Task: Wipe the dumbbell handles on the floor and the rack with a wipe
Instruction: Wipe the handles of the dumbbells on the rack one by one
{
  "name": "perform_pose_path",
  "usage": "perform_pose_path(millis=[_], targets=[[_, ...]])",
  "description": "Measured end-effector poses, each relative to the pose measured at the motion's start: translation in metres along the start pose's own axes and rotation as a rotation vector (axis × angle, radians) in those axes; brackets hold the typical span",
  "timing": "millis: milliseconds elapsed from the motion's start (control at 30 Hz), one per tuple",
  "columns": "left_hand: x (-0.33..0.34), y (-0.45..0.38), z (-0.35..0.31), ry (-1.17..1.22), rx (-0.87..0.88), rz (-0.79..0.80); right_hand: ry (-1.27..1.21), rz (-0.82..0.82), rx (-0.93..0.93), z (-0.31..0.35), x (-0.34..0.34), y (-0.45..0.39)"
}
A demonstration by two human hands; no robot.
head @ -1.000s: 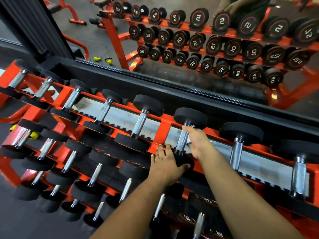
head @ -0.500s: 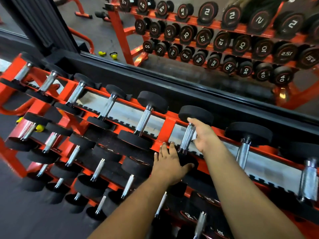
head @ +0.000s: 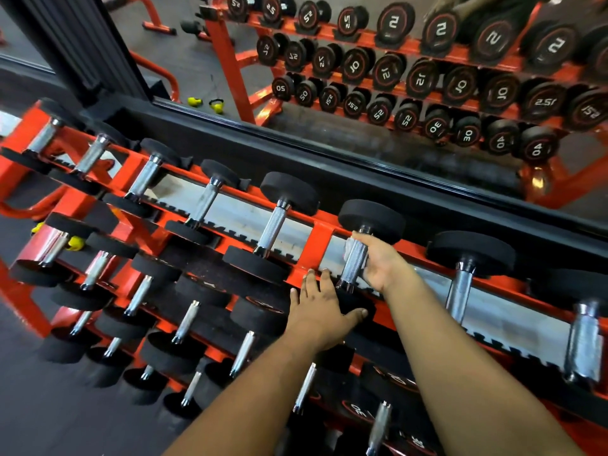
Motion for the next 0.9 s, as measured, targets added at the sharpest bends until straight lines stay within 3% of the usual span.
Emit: perform_pose_path(millis=[167,667,767,900], targets=[[0.001,-0.002,0.002,-0.007,0.005,0.009,0.005,-0.030,-0.085,-0.003,-0.011,0.010],[-0.001,0.001,-0.001,-0.023,-0.013,0.022,0.408,0.015,0.047,-0.046,-0.007,0.008],[0.000,-0.001,0.003,-0.024,-0.016,0.027,0.465,-0.053,-0.018,-0.051,-0.022,0.014],[0.001,-0.001,0.002,-0.022,-0.003,0.023,0.269,-0.218,-0.210,-0.032,-0.045,0.013]])
Point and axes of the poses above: each hand's wrist, its own y-axis away from the middle knuckle, its own x-axis out of the palm, z = x × y, the point moved 9 cm from there along -y, towards the middle knuckle, and after that the axes turned 12 degrees about y, right-handed, at the moved point
